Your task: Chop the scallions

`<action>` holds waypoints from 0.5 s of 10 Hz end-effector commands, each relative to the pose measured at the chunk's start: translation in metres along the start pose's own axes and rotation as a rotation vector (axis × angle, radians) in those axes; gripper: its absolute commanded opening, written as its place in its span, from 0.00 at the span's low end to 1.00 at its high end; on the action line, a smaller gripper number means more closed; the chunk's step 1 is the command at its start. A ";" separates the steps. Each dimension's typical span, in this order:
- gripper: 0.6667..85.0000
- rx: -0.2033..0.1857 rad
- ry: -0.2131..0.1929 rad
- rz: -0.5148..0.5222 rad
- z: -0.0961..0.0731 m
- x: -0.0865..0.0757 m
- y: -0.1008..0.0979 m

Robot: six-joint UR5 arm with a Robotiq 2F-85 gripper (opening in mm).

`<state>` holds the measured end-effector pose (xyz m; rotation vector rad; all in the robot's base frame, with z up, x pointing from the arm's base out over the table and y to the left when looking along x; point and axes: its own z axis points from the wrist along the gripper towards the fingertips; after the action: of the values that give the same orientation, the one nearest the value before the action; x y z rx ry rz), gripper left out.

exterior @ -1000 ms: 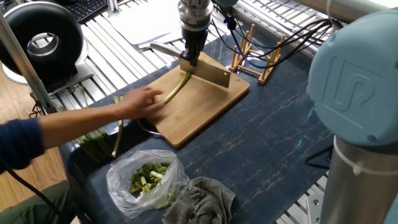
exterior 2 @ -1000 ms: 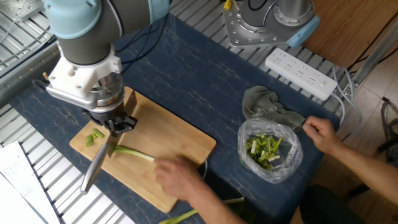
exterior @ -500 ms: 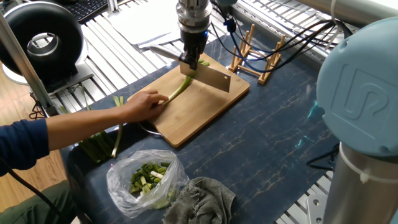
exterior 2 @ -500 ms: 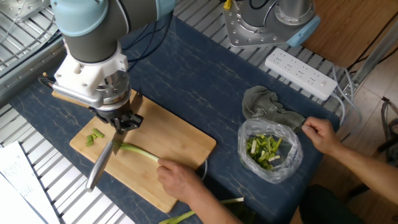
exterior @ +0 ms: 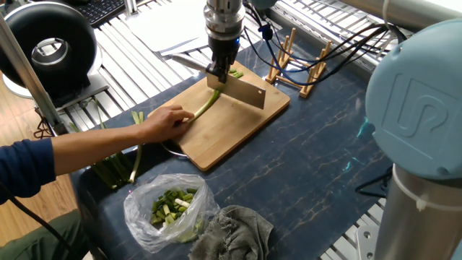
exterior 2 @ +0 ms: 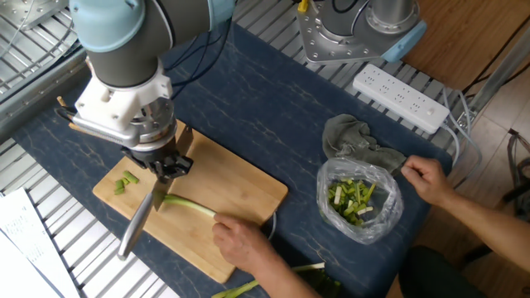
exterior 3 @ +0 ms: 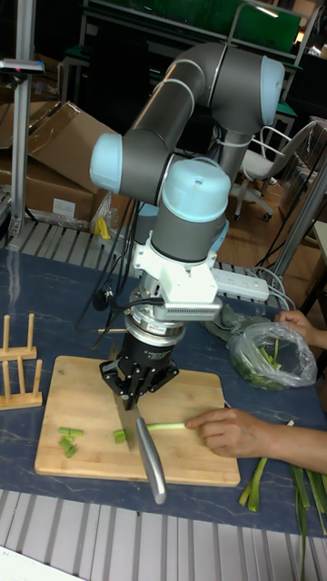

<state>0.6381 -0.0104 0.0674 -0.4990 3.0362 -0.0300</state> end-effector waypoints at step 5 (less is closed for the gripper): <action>0.01 0.041 -0.028 0.014 -0.013 -0.027 -0.005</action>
<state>0.6547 -0.0084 0.0681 -0.4906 3.0097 -0.0608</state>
